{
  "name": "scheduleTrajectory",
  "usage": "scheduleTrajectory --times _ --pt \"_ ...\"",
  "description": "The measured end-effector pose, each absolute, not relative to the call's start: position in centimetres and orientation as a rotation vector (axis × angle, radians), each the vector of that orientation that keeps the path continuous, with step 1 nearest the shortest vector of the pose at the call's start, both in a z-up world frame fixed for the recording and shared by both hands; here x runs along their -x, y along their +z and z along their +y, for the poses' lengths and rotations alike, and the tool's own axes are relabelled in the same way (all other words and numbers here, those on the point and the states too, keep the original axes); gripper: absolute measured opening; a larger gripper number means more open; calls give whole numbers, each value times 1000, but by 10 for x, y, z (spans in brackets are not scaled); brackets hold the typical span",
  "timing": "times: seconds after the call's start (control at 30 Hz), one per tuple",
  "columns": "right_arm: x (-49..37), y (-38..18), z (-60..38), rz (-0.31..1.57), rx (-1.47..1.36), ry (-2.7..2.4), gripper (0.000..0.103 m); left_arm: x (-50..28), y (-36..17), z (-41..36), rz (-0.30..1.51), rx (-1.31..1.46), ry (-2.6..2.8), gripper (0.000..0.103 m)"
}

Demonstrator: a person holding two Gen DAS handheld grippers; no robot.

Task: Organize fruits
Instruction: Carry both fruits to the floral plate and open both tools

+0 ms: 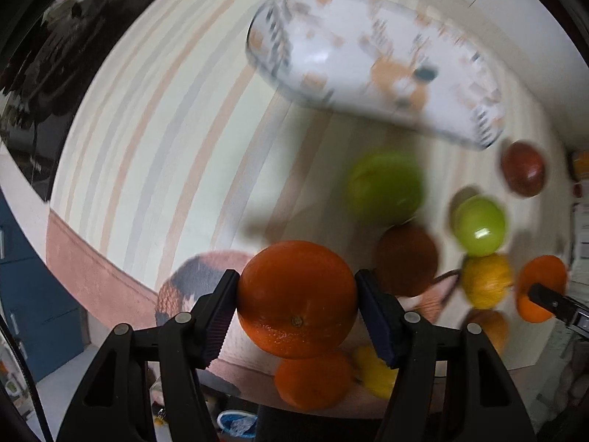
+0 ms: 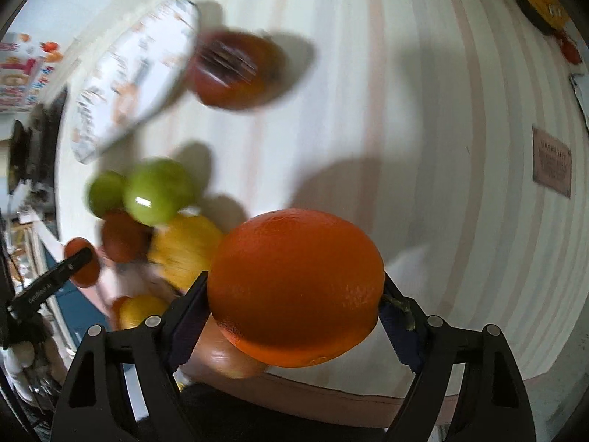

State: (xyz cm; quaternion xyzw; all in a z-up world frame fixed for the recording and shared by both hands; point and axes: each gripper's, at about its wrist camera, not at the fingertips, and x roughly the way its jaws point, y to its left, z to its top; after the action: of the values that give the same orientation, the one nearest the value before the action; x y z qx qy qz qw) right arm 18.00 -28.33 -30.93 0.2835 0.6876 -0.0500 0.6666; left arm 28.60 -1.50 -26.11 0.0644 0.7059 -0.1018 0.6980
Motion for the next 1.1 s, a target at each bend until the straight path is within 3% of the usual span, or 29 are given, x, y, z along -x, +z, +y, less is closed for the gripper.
scheduleTrajectory --times 0.27,0.6,1.1 --pt "-281 -266 -272 1383 -598 -1 87 -371 -207 -49 1476 -49 -313 62" --pt "-389 -296 -267 1389 -539 2 87 -482 -275 -68 1634 101 -274 62" --pt "-433 -323 -253 1500 -380 11 88 -502 -312 -111 1729 19 -319 62"
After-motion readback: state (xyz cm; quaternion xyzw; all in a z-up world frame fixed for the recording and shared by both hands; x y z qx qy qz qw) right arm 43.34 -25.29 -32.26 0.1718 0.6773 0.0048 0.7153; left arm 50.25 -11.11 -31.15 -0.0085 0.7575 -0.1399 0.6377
